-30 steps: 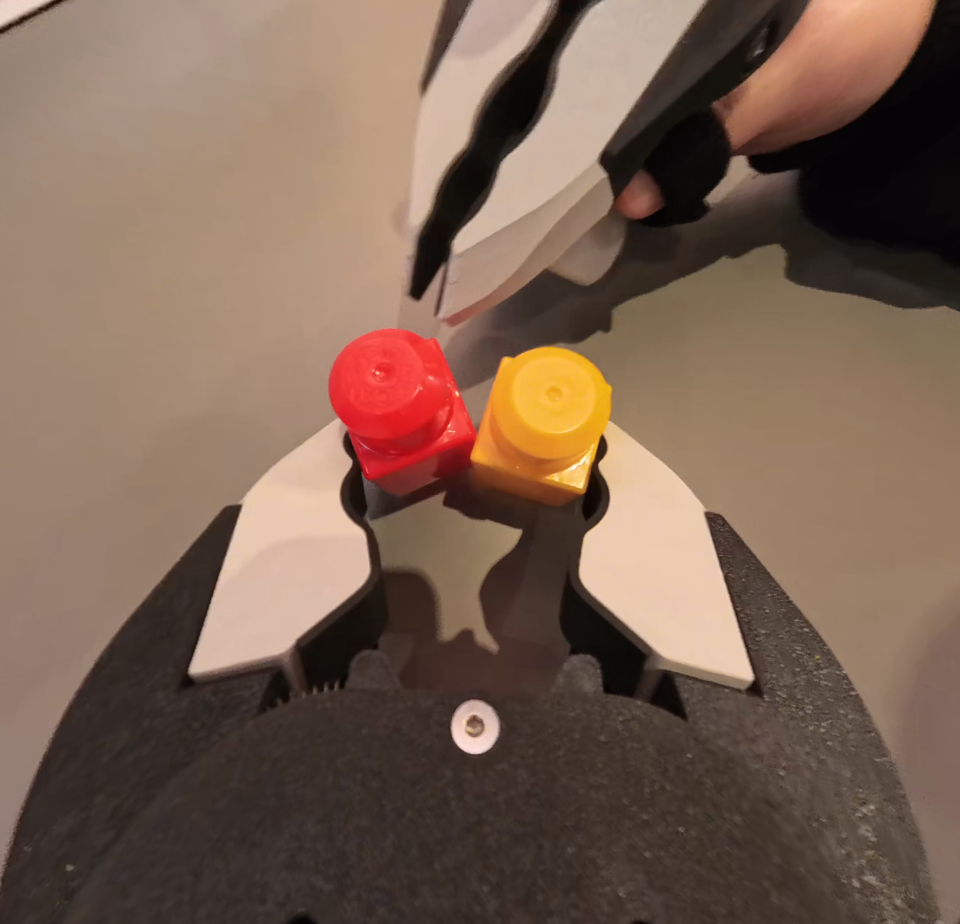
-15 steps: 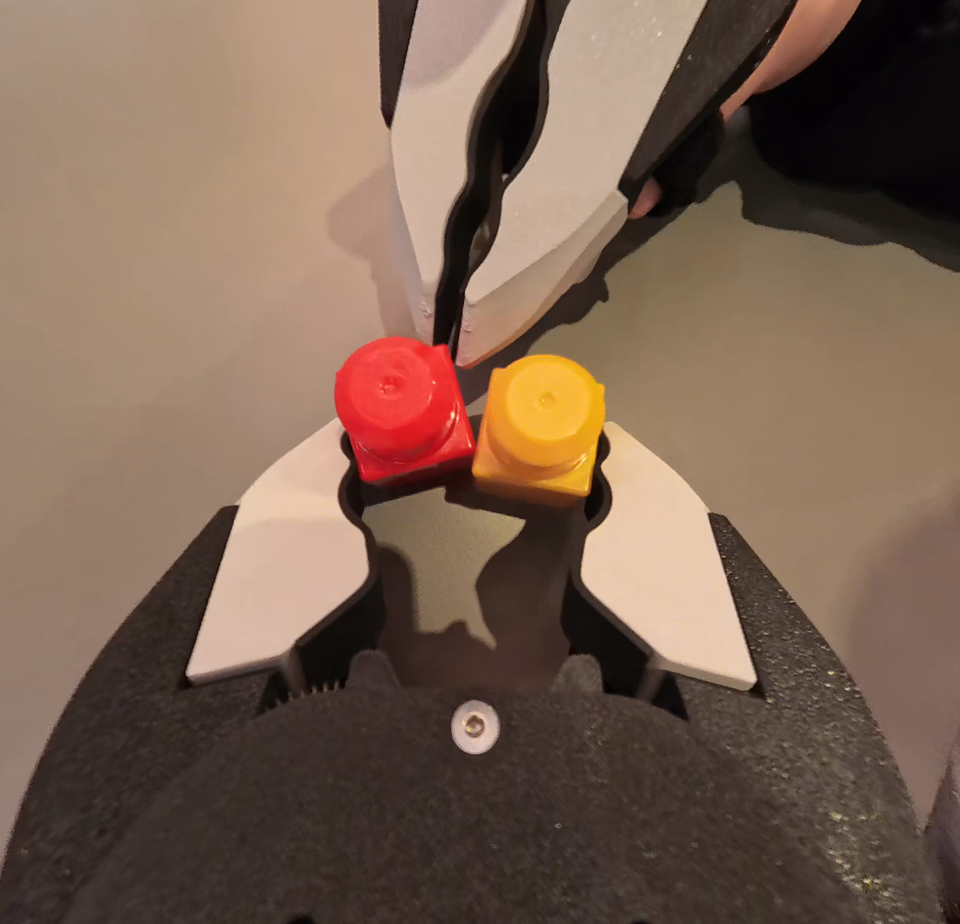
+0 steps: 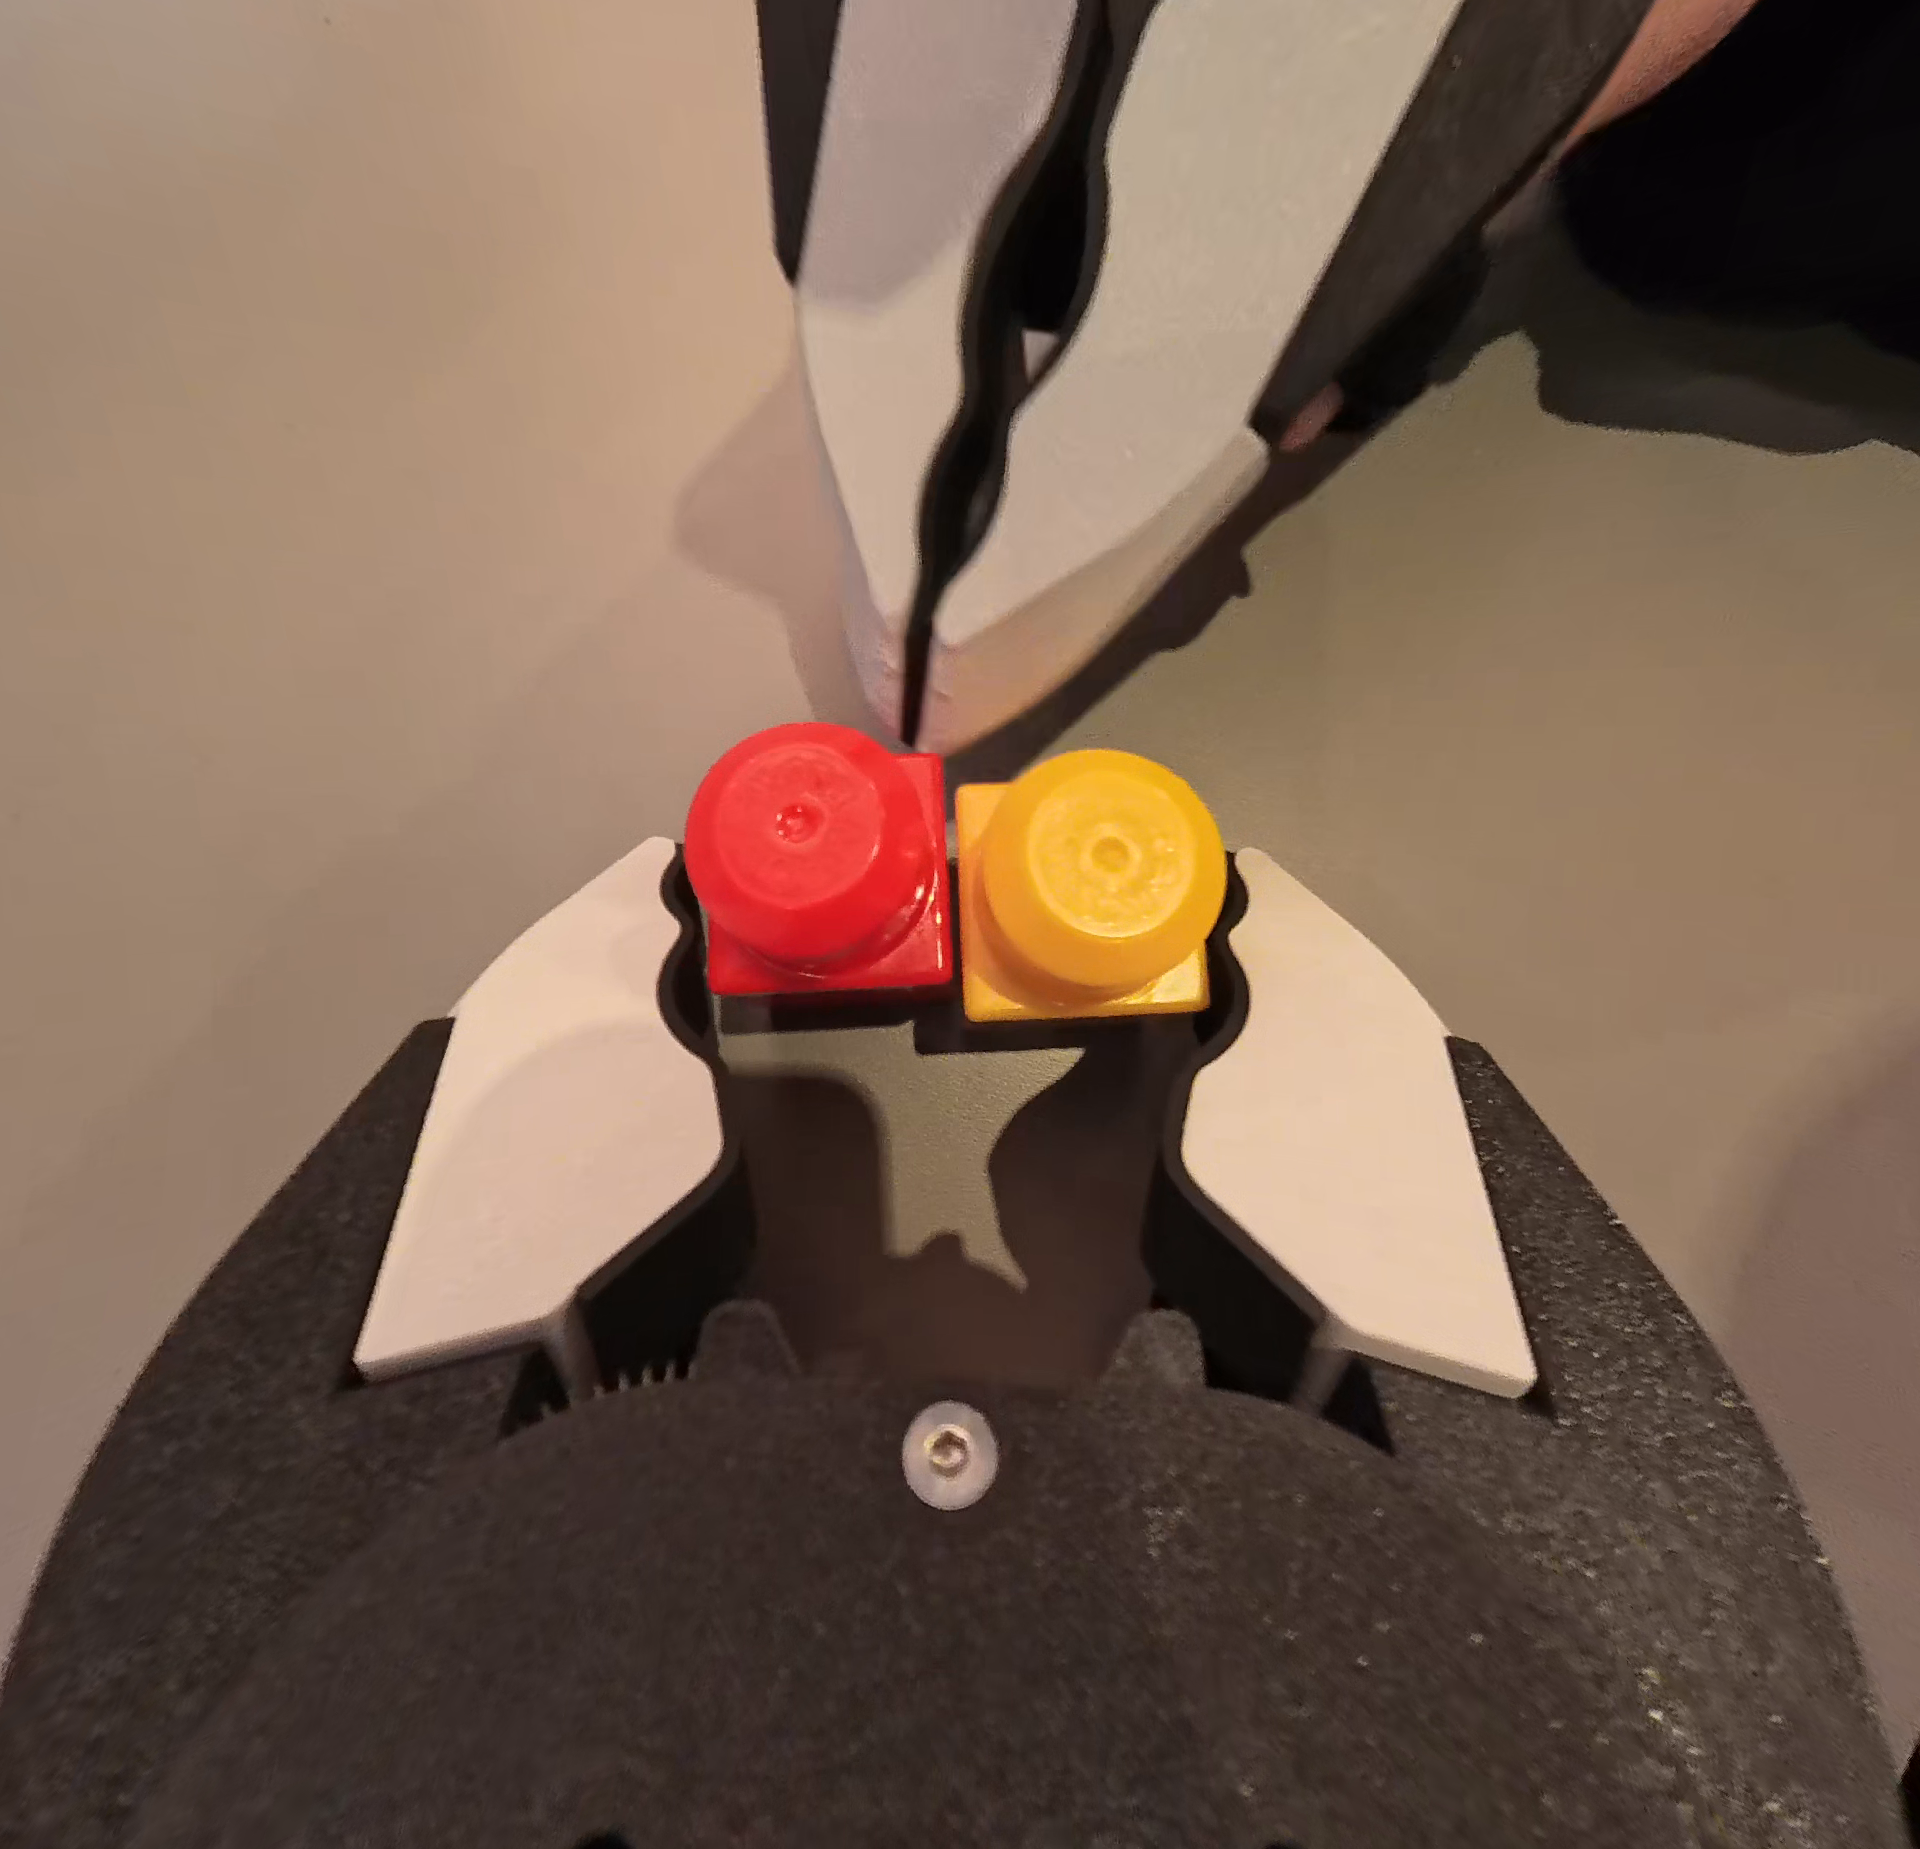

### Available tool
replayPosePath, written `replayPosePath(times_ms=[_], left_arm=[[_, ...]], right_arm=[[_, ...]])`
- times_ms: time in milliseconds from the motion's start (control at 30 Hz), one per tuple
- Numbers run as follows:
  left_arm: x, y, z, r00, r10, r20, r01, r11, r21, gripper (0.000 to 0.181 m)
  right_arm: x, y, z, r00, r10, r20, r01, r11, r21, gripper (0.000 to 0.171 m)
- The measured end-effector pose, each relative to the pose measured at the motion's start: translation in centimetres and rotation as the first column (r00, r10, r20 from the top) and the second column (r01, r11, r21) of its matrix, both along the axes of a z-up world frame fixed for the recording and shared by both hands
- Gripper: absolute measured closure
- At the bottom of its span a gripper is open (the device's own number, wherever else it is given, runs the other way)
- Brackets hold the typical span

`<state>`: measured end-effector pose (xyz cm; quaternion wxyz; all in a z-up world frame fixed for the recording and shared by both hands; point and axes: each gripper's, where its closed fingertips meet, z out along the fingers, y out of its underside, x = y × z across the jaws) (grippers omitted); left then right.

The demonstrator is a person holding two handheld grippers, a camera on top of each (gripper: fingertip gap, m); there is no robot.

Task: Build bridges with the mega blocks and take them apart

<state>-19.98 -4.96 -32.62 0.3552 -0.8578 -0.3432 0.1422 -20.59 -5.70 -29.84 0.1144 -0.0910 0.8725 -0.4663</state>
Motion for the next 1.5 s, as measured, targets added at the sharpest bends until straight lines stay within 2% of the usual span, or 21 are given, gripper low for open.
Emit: replayPosePath(times_ms=[100,533,1267,1400,1500], left_arm=[[0.0,0.0,0.0,1.000,0.003,0.000,-0.003,1.000,-0.001,0.087],[-0.1,0.2,0.0,1.000,0.007,0.004,-0.007,1.000,0.002,0.086],[-0.3,0.2,0.2,1.000,0.023,0.006,-0.023,1.000,0.020,0.092],[-0.9,0.4,0.7,0.999,0.029,0.019,-0.030,0.997,0.075,0.092],[-2.2,0.8,1.6,0.999,0.029,-0.023,-0.026,0.995,0.096,0.092]], right_arm=[[-1.4,-0.6,0.2,0.996,-0.072,-0.042,0.071,0.997,-0.023,0.171],[-0.1,-0.9,-0.7,0.999,-0.014,-0.050,0.015,1.000,0.014,0.171],[-2.0,0.1,0.9,0.994,-0.108,-0.004,0.108,0.992,-0.060,0.169],[-3.0,0.7,2.2,0.984,-0.168,-0.058,0.163,0.983,-0.085,0.166],[-5.5,3.0,4.3,0.940,-0.303,-0.156,0.290,0.951,-0.104,0.153]])
